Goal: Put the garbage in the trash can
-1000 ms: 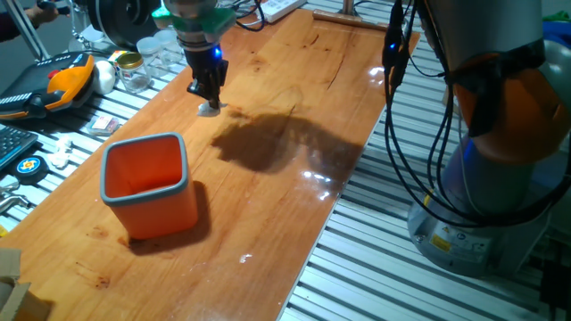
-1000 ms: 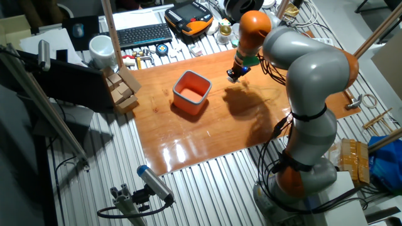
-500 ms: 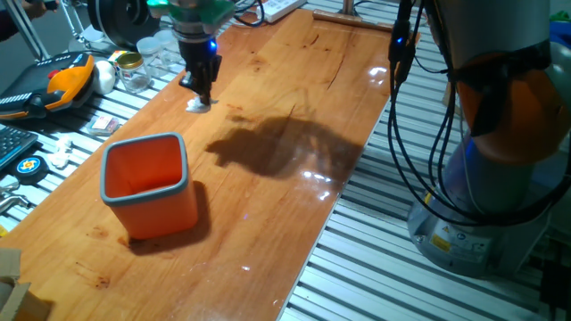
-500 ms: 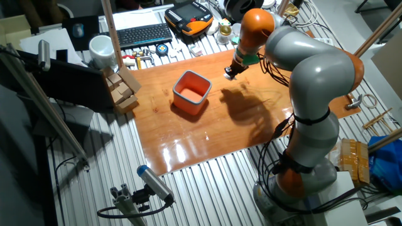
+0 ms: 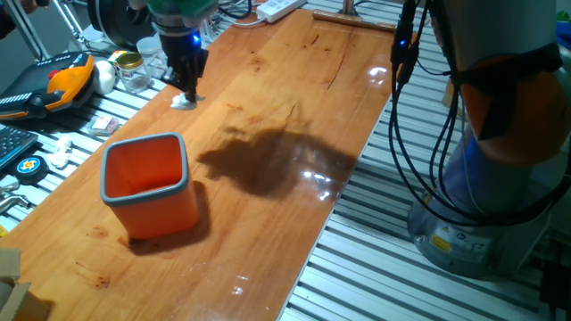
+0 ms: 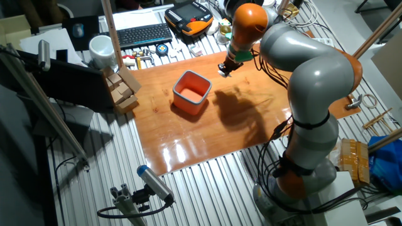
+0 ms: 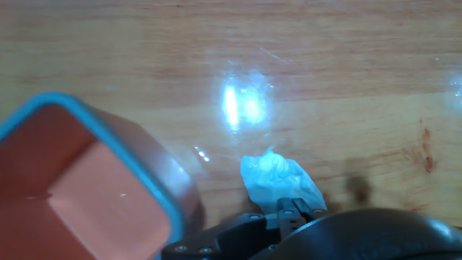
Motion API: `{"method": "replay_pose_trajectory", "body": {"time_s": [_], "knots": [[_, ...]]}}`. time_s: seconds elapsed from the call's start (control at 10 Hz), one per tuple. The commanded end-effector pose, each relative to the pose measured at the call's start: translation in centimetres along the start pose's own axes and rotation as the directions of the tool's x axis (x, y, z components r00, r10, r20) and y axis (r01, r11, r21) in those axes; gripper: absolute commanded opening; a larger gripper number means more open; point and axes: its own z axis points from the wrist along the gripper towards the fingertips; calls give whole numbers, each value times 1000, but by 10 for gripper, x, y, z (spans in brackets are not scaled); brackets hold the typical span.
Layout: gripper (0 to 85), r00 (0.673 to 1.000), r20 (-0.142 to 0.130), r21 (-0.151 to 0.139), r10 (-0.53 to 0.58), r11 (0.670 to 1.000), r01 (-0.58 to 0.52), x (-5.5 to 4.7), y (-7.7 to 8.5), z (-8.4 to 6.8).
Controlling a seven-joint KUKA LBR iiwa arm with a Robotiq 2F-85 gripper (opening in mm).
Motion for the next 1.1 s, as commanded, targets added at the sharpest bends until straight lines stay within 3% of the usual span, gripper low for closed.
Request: {"method": "replay_pose_trajectory", "body": {"time_s": [0.0,0.3,0.6,0.9,1.0], "knots": [[0,1000,3,5,-2,1000,2,0,6,-3],[0,1000,-7,-12,7,1000,-7,1,22,-9],[0,1000,-10,-10,14,1000,-14,2,31,-9],[0,1000,11,39,-21,999,20,2,31,-9],[0,1000,0,48,-12,999,12,2,31,-9]]}}
